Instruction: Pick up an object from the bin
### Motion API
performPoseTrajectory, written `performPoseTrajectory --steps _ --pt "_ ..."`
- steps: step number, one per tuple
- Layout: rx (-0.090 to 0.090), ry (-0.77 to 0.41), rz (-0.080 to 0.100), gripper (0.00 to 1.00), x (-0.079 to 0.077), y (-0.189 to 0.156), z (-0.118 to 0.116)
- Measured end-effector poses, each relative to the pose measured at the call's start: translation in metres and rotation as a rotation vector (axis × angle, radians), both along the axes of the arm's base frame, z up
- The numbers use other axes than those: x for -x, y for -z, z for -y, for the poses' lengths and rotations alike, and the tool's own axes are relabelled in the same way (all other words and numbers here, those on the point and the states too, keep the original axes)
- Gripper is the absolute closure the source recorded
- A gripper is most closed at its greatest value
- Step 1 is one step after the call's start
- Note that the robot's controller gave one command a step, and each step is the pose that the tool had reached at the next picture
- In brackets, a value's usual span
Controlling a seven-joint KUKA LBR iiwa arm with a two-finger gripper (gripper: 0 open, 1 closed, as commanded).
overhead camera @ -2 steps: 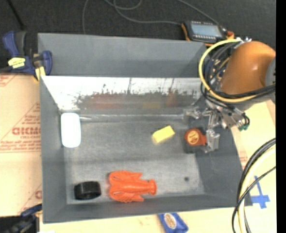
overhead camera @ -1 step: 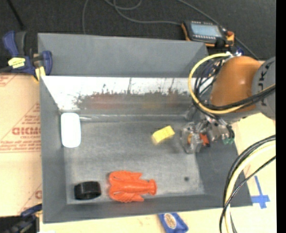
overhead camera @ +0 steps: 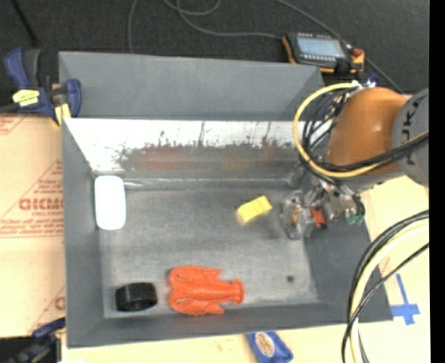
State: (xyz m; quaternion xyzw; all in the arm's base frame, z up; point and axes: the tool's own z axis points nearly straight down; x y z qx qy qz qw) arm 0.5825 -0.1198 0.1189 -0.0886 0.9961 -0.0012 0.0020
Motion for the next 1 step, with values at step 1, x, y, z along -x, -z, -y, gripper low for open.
performPoseTrajectory --steps 1 --pt "-0.002 0.024 0.002 1.0 0.0001 -0.001 0.0037"
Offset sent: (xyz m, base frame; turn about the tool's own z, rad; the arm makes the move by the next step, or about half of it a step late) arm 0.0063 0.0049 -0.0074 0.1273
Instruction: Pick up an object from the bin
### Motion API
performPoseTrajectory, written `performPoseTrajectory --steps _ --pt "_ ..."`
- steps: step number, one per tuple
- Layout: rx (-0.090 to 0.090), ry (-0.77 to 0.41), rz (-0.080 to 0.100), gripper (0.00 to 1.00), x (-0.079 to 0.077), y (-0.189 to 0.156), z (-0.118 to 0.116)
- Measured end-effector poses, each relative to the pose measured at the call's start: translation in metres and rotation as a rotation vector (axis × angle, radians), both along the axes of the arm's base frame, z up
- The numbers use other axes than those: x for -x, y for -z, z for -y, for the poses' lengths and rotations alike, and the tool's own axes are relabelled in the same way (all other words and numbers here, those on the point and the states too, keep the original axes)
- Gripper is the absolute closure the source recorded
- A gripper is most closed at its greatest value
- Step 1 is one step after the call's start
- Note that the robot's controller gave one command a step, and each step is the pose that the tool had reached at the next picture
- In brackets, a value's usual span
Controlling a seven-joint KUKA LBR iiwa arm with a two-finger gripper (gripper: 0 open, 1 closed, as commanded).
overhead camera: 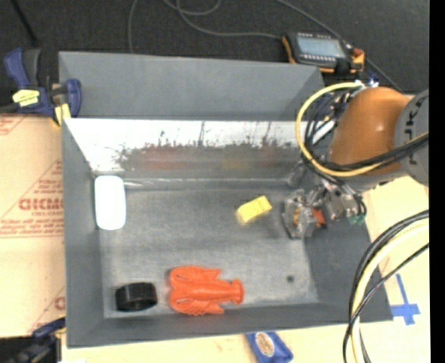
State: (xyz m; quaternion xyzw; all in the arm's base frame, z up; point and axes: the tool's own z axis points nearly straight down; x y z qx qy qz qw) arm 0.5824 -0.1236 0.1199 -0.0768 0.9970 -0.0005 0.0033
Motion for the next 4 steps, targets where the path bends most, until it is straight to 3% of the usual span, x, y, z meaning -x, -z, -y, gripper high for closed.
performPoseTrajectory --steps 1,2,3,4 --pt "-0.001 0.084 0.002 1.0 -0.006 0.005 -0.005" --pt "-0.002 0.113 -0.001 1.0 -0.012 0.012 -0.031" --pt "0.0 0.072 -0.001 0.0 -0.071 0.016 -0.061" --pt "0.001 0.071 -0.001 0.0 -0.071 0.016 -0.061"
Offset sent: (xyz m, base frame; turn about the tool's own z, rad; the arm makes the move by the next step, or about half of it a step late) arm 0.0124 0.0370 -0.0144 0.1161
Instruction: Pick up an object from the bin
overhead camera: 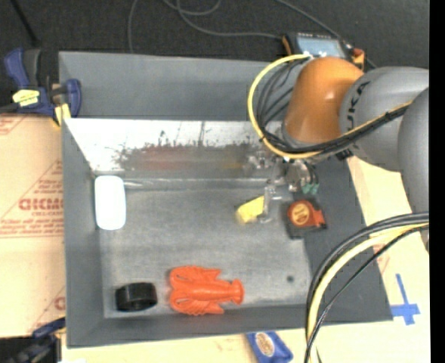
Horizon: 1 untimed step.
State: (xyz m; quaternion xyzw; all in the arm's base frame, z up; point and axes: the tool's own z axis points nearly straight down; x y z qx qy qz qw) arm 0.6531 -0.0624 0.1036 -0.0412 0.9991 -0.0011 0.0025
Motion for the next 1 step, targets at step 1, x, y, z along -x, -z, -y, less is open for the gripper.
performPoseTrajectory --steps 1 --pt "0.001 -0.089 0.001 0.0 0.0021 0.0081 -0.006"
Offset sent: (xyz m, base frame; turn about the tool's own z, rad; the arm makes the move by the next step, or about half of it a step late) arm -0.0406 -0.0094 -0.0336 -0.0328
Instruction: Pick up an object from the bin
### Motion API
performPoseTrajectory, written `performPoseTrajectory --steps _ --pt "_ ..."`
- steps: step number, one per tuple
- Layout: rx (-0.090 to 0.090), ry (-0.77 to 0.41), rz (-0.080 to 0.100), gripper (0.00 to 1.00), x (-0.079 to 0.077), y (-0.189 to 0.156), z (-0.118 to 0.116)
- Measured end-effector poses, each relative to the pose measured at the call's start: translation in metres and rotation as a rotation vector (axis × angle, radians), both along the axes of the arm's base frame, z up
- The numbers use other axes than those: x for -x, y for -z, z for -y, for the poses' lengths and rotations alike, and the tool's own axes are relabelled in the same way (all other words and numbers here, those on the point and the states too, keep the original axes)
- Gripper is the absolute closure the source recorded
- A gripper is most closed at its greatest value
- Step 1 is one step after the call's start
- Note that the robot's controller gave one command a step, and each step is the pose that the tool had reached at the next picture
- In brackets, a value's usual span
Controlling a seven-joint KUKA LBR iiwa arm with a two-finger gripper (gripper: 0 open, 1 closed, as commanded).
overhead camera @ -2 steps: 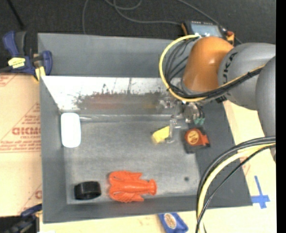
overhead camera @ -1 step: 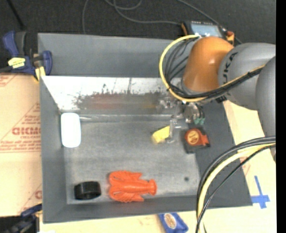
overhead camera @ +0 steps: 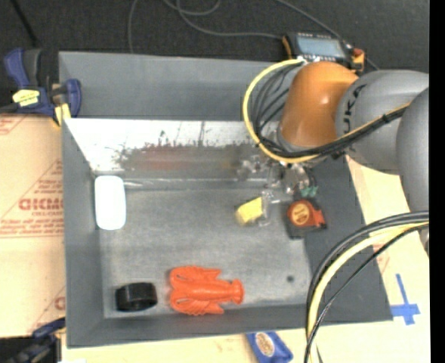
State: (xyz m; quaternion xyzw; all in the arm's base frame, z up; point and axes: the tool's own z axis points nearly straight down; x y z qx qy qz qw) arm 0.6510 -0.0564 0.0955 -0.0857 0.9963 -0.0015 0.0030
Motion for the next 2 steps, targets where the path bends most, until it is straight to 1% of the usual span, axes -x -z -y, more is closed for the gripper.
performPoseTrajectory --steps 1,2 --pt "-0.002 0.054 0.0 1.0 0.0368 0.0239 0.0159" --pt "-0.002 0.054 0.0 1.0 0.0367 0.0238 0.016"
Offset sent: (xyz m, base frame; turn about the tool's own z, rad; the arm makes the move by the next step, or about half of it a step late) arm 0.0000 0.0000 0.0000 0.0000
